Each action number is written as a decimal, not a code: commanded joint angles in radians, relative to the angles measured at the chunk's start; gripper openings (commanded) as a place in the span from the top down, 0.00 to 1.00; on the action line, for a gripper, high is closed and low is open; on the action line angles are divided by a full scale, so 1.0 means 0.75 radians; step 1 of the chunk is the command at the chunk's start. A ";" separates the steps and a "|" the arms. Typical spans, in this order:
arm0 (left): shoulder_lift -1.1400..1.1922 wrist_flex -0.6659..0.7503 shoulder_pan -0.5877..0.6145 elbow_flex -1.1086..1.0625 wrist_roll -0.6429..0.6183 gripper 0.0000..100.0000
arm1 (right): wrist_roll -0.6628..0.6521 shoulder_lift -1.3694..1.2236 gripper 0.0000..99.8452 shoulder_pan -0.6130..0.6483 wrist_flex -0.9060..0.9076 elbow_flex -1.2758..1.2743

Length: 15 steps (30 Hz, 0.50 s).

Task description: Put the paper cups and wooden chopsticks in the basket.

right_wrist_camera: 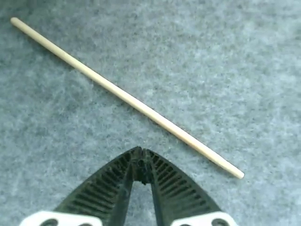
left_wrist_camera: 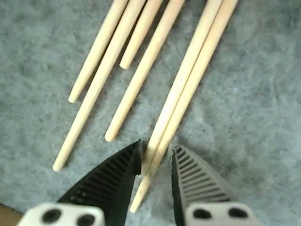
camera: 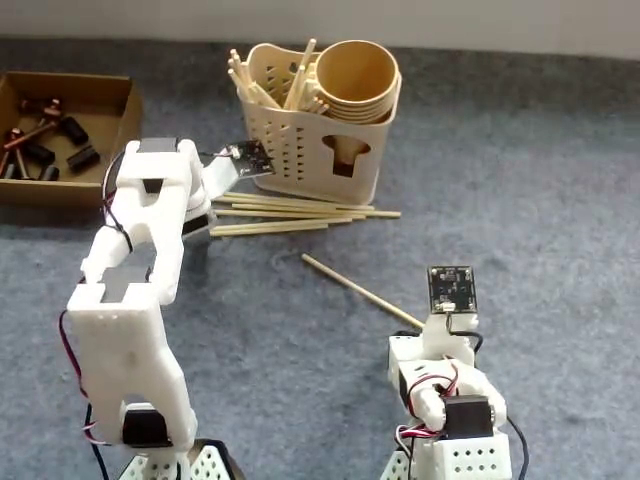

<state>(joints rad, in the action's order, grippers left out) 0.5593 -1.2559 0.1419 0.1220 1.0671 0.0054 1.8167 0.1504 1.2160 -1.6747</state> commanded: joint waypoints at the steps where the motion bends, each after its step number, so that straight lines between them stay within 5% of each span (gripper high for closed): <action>1: 0.017 0.020 0.013 0.009 -0.004 0.91 | -0.016 0.007 0.99 -0.015 0.005 -0.136; 15: 0.009 -0.383 -0.036 0.009 0.125 0.99 | -0.016 0.007 0.99 -0.015 0.005 -0.136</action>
<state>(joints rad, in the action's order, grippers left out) 0.5700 -1.4691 0.1404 0.1297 1.1439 0.0054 1.8167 0.1504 1.2160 -1.6747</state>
